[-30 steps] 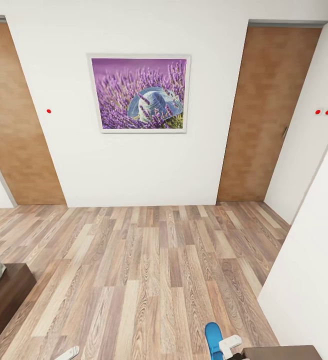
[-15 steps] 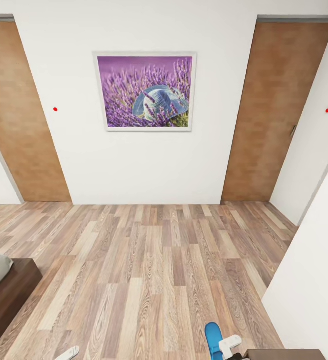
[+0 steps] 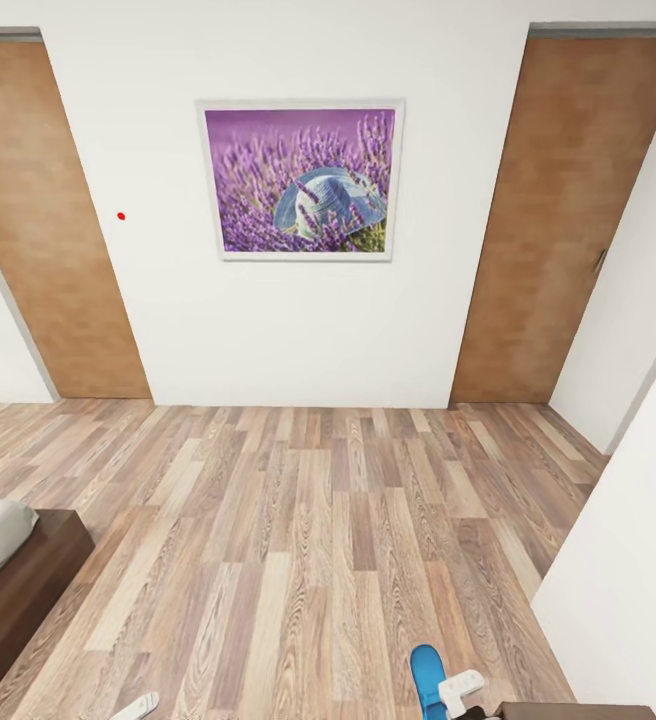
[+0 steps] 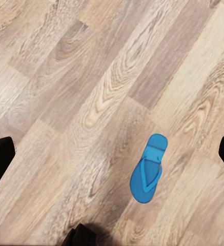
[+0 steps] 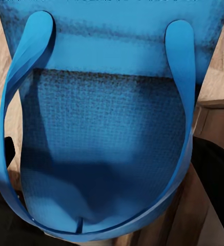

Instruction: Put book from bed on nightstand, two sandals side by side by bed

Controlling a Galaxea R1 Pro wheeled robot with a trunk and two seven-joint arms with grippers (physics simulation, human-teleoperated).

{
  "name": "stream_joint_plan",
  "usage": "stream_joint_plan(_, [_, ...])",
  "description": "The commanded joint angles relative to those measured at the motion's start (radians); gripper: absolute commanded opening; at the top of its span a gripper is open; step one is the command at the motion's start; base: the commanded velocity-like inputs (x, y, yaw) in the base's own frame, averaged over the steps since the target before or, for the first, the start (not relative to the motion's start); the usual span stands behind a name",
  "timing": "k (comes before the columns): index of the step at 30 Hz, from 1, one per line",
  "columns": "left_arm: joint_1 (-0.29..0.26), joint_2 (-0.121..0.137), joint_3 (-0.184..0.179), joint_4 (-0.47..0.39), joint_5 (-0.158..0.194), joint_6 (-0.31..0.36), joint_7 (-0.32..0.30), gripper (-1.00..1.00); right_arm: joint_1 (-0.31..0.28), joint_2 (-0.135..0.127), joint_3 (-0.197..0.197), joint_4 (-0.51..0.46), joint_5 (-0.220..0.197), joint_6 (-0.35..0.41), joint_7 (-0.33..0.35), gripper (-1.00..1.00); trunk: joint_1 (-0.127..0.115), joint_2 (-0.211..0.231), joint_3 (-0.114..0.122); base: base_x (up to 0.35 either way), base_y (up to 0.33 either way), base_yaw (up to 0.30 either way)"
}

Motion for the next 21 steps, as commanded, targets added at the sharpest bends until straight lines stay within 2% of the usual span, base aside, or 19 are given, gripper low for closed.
stream_joint_plan(1, [-0.001,0.0,0.008,0.002,-0.011,-0.004,0.001,1.0,0.0,0.0,0.001,-0.003,0.009,0.006,0.002,-1.0,0.0,-0.001,-0.002,0.0,0.0,0.156])
stream_joint_plan(8, [-0.001,0.0,0.008,0.002,-0.011,-0.004,0.0,1.0,0.0,0.0,0.001,-0.003,0.009,0.006,0.002,-1.0,0.0,-0.001,-0.008,0.0,0.0,0.115])
stream_joint_plan(21, [-0.001,0.0,0.008,0.002,-0.011,-0.004,0.0,1.0,0.0,0.0,0.002,-0.003,0.009,0.006,0.003,-1.0,0.0,-0.001,-0.009,0.0,0.0,0.015])
